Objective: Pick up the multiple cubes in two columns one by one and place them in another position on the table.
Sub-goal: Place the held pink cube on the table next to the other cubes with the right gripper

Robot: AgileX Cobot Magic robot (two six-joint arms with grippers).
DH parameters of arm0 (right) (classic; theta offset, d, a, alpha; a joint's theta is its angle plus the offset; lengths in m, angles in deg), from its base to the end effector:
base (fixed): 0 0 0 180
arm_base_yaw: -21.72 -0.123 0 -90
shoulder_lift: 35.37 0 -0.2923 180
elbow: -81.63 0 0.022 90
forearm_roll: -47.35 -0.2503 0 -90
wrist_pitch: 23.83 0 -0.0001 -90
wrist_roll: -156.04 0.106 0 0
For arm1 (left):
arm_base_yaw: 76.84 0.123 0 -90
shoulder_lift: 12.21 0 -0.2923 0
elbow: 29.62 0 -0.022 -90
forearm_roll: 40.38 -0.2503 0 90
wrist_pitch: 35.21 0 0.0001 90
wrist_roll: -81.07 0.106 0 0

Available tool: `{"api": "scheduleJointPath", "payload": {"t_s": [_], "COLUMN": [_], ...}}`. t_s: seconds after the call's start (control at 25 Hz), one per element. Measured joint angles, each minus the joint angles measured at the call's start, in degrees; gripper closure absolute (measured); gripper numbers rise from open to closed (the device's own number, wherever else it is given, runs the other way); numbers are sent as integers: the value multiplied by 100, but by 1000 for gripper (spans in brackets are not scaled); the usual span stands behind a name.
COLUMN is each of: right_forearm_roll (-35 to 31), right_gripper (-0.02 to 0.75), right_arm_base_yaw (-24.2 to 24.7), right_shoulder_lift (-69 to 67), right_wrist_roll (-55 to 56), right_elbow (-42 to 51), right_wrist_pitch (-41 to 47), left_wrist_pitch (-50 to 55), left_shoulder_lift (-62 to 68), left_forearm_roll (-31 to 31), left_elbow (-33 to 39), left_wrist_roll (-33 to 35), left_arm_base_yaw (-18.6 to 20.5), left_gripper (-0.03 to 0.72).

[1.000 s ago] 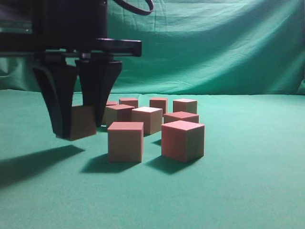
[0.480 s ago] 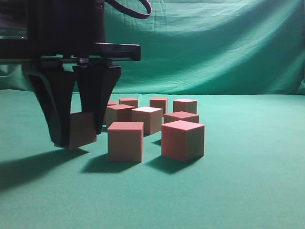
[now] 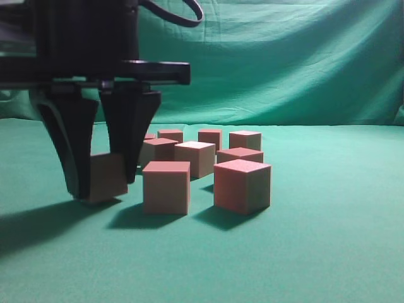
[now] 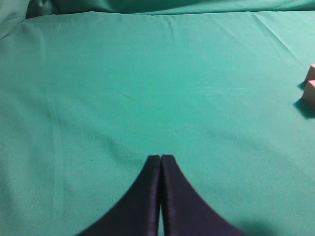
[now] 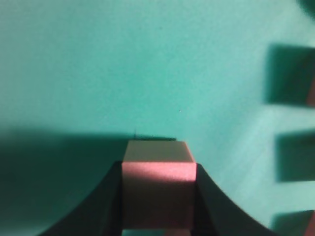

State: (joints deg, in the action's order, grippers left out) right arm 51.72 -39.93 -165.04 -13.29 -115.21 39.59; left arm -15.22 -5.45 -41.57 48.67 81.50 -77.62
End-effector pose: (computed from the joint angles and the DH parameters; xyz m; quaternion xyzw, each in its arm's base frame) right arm 0.2119 0.3774 0.1656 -0.4442 0.8947 -0.0087 0.0468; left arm 0.0595 -0.0001 0.1733 0.0140 0.7934 0.0069 0.6085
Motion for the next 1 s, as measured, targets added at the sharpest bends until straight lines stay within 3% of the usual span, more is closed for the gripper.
{"api": "scheduleJointPath", "payload": {"t_s": [0.72,1.0], "right_forearm_roll": [0,24], "right_gripper": [474,213], "right_arm_base_yaw": [0,0], "right_shoulder_lift": [-45,90], "right_wrist_roll": [-18,-99], "right_elbow": [0,0], "right_wrist_pitch": [2,12], "left_wrist_pitch": [0,0], "left_shoulder_lift": [0,0], "left_forearm_roll": [0,0], "left_elbow": [0,0], "left_wrist_roll": [0,0], "left_arm_base_yaw": [0,0], "left_gripper": [688,688]}}
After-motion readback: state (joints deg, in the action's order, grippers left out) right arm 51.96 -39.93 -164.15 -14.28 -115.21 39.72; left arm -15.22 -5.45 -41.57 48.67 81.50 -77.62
